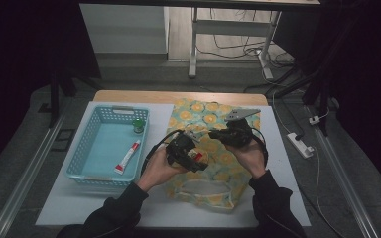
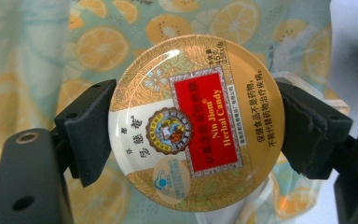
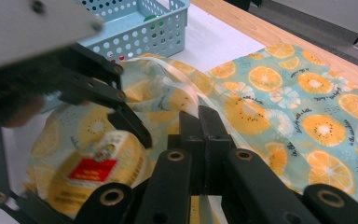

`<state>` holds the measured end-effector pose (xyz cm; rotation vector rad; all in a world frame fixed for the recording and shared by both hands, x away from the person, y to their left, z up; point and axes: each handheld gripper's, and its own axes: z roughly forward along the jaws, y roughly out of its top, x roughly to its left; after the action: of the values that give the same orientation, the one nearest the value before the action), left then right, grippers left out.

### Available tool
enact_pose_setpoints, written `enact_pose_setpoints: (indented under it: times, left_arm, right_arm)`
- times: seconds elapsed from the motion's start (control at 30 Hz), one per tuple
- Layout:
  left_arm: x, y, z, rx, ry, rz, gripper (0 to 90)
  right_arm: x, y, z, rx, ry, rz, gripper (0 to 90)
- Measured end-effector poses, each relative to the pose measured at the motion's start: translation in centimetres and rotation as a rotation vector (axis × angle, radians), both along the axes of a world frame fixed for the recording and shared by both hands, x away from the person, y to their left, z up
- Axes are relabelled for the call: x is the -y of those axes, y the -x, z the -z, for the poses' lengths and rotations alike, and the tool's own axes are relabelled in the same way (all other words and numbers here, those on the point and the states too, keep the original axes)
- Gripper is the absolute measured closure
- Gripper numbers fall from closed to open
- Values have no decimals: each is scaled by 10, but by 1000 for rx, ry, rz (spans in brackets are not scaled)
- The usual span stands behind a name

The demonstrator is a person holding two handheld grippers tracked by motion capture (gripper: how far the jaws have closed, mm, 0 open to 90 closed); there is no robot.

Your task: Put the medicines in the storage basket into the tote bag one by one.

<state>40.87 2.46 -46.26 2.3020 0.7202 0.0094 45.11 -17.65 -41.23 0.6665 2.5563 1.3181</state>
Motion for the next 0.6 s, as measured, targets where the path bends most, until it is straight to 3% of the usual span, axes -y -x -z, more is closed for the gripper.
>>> enact_pose_setpoints:
  times: [0.43,0.6]
  left_arm:
    - [9,-23,21,36,-43,-53,201]
    - [8,-32,30,37,-37,-86,201]
  right_arm:
    - [-1,0,1,-1,0,4,900]
    - [-3,-1,3,-6,4,5,900]
